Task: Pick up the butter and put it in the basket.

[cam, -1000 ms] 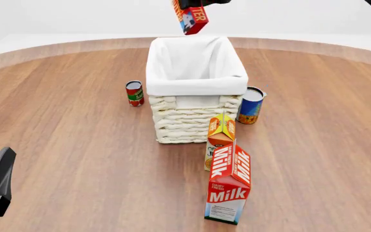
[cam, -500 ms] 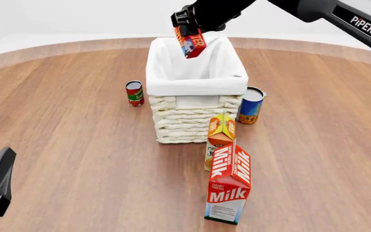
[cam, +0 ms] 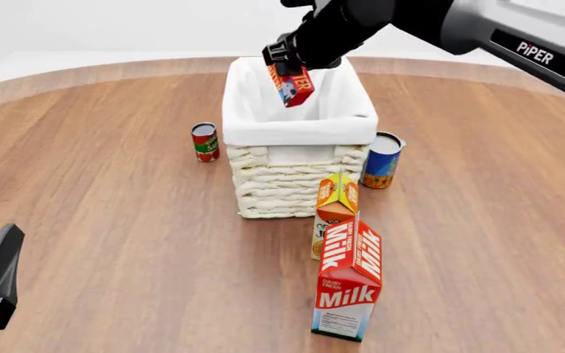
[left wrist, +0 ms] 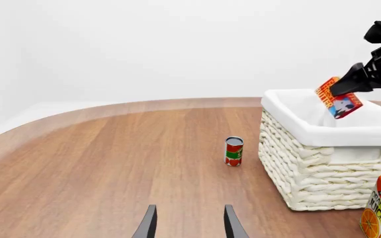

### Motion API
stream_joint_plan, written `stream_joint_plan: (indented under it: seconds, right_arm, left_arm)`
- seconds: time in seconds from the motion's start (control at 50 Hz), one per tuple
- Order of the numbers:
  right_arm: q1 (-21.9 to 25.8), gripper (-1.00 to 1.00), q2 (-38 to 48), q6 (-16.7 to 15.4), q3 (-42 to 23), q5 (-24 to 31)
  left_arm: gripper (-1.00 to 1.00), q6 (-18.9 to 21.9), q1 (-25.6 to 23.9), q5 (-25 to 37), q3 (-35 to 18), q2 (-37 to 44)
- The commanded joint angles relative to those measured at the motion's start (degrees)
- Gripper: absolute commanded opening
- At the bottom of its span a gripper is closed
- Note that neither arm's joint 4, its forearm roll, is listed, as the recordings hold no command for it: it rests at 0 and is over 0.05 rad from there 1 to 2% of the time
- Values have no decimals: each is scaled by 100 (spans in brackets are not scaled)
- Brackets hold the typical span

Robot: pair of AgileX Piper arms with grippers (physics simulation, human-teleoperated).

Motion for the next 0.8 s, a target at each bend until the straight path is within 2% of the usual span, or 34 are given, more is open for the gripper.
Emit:
stream_joint_plan:
  seconds: [0.02,0.32,0.8]
  right_arm:
    - [-38,-100,19,29,-37,-142]
    - [-54,-100,143,175,226,-458]
    - [-200,-100,205,126,335,-630]
  left_arm:
    - [100,0,0,0,0,0]
    - [100,0,0,0,0,0]
    - [100,0,0,0,0,0]
